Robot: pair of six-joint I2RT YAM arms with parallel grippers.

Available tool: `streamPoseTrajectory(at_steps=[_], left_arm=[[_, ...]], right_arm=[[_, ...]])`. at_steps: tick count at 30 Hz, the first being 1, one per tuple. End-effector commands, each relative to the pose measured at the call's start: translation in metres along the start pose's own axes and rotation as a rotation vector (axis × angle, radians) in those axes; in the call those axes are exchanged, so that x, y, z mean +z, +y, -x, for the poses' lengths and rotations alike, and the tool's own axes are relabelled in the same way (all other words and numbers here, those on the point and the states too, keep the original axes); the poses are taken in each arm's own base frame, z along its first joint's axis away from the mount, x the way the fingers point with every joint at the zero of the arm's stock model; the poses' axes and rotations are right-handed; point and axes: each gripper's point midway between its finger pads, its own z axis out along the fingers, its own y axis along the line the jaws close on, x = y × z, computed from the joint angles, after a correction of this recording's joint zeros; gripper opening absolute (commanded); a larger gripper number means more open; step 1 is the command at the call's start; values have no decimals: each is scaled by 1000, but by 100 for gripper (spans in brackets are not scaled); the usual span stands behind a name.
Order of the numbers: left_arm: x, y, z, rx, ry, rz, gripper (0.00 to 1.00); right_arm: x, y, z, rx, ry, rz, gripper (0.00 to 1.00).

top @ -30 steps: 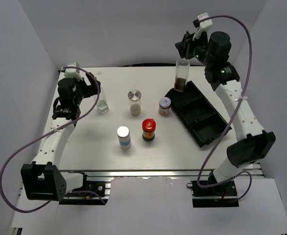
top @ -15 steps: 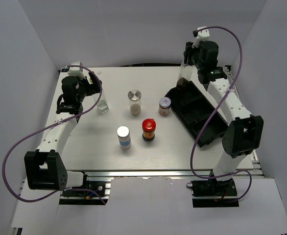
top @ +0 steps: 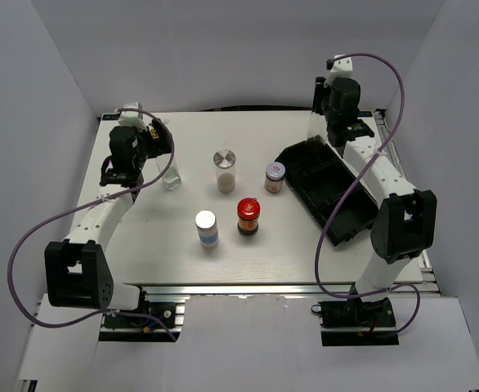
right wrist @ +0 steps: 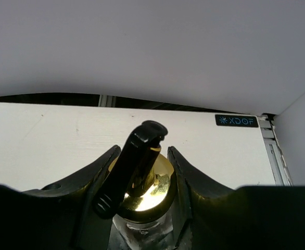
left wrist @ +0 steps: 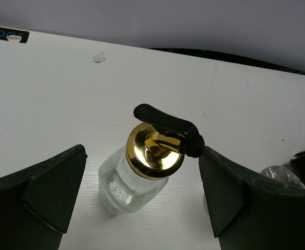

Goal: Organize the condiment bottles

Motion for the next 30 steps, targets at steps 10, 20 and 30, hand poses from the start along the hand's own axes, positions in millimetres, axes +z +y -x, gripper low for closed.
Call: streamPoseTrajectory(at_steps=[10, 20, 30], left_arm=[[17, 2, 0, 41, -10, 88, 97], [22, 6, 3, 53, -22, 145, 89], [35, 10, 7, 49, -23, 180, 76]], right_arm=[[5, -24, 24, 70, -155, -149, 0], [15, -30, -25, 113, -80, -219, 1], [11, -31, -43, 128, -5, -237, 82]])
